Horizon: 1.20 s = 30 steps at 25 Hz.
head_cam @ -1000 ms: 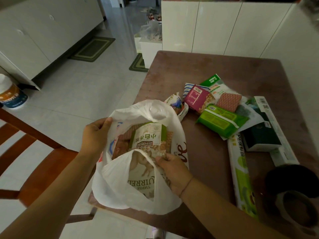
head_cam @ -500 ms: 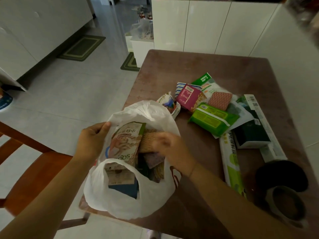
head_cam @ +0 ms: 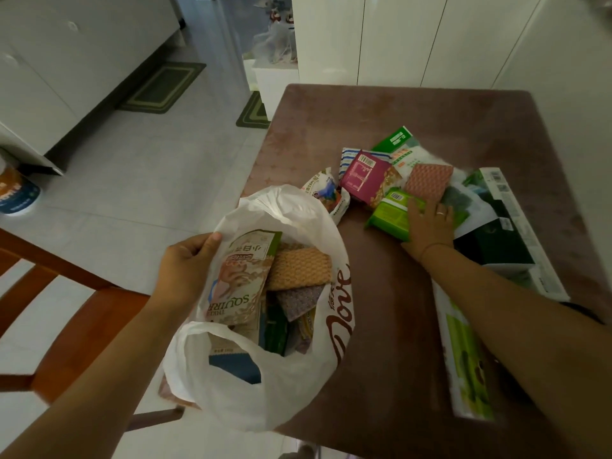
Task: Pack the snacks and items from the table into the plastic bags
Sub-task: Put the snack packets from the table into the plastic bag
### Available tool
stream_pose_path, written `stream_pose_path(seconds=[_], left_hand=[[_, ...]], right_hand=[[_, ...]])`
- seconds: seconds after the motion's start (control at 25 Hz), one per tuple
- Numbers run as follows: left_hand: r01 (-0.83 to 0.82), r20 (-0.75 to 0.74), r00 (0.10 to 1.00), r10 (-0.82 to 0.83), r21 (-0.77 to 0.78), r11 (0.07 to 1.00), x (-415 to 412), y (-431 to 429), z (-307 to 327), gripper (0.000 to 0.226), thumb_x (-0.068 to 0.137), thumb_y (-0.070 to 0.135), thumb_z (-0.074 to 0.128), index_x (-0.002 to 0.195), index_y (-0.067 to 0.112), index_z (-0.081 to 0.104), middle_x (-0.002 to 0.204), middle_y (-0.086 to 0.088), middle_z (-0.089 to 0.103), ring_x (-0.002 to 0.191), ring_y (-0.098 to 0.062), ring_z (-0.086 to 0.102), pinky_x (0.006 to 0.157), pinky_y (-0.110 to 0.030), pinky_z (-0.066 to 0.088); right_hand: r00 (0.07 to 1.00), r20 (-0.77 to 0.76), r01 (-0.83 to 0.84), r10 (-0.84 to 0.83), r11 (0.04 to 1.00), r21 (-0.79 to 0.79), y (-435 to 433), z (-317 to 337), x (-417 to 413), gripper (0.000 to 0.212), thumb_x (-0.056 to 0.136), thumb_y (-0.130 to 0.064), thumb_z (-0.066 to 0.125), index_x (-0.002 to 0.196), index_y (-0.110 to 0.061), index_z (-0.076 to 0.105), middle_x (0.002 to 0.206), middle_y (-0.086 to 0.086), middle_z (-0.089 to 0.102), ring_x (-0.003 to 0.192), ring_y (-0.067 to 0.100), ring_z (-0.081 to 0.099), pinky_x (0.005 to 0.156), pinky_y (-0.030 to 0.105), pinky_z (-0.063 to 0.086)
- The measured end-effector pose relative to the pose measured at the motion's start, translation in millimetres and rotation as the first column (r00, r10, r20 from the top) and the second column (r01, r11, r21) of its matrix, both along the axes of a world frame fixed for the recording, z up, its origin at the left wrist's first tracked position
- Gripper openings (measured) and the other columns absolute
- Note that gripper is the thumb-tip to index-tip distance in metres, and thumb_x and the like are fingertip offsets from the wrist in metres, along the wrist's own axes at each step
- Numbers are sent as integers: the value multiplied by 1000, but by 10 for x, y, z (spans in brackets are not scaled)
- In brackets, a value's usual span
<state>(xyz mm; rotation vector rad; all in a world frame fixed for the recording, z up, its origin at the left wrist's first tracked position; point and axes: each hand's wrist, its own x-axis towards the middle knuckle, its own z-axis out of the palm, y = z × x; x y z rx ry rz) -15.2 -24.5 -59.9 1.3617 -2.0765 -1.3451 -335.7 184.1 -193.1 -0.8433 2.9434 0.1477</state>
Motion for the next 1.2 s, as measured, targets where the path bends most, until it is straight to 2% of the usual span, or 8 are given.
stream_pose_path(seconds=[0.16, 0.32, 0.44, 0.56, 0.64, 0.72, 0.92, 1.2], left_hand=[[-3, 8, 1000, 3, -18, 1000, -17, 6, -3, 28, 94, 35, 48, 108, 20, 68, 92, -3, 69, 77, -17, 66, 59, -26, 51], [-1, -6, 1000, 1, -7, 1000, -9, -5, -5, 28, 94, 36, 49, 106, 21, 69, 94, -3, 71, 81, -23, 68, 66, -33, 56], [3, -16, 1000, -3, -6, 1000, -26, -1, 7, 24, 94, 36, 49, 100, 26, 69, 92, -2, 72, 81, -23, 68, 72, -38, 58], [8, -41, 999, -8, -12, 1000, -54, 25, 58, 19, 95, 34, 49, 88, 32, 67, 82, 8, 69, 74, -16, 67, 63, -29, 55], [-3, -44, 999, 2, -17, 1000, -75, 32, 67, 22, 95, 33, 49, 98, 25, 70, 79, 11, 67, 72, -13, 65, 60, -24, 53], [-17, -45, 999, 16, -31, 999, -86, 28, 72, 27, 95, 31, 50, 107, 17, 70, 75, 15, 66, 67, -7, 64, 53, -16, 49], [-51, -90, 995, 44, -84, 995, -93, -27, 64, 29, 95, 25, 52, 111, 7, 69, 73, 15, 61, 66, -2, 56, 56, -13, 44], [-37, -112, 993, 27, -84, 996, -106, -91, 11, 29, 96, 25, 51, 113, 9, 68, 80, 11, 64, 72, 0, 56, 60, -14, 43]], right_hand=[[1000, 16, 11, -10, 996, -84, 8, 35, -33, 90, 72, -33, 72, 146, -21, 23, 140, 28, 33, 124, 45, 37, 109, 49, 26], [953, 299, 217, -53, 810, -545, 38, 414, 172, 81, 72, -39, 73, 141, -24, 34, 130, 20, 52, 115, 40, 51, 92, 41, 44], [489, 783, 689, 383, 381, -617, 198, 1098, 657, 96, 44, -43, 89, 129, -16, 54, 117, 10, 66, 100, 26, 67, 69, 28, 55], [1, 753, 734, 658, 511, -448, 342, 1479, 1107, 80, 37, -39, 91, 112, -18, 68, 105, 8, 74, 88, 21, 72, 64, 32, 59], [-85, 773, 621, 629, 640, -452, 217, 1454, 1379, 55, 60, -27, 83, 112, -19, 66, 105, 8, 73, 88, 22, 72, 69, 33, 59], [6, 847, 474, 532, 744, -470, -62, 1351, 1649, 49, 77, -24, 73, 123, -18, 57, 115, 9, 68, 97, 22, 67, 79, 34, 57], [667, 593, -3, 451, 798, -603, -861, 942, 1944, 73, 72, -48, 71, 134, -27, 40, 131, 7, 53, 119, 28, 51, 102, 45, 42], [720, 486, -301, 496, 854, -425, -989, 789, 1968, 65, 93, -50, 40, 147, -20, 22, 159, 6, 10, 146, 28, 8, 118, 45, 5]])
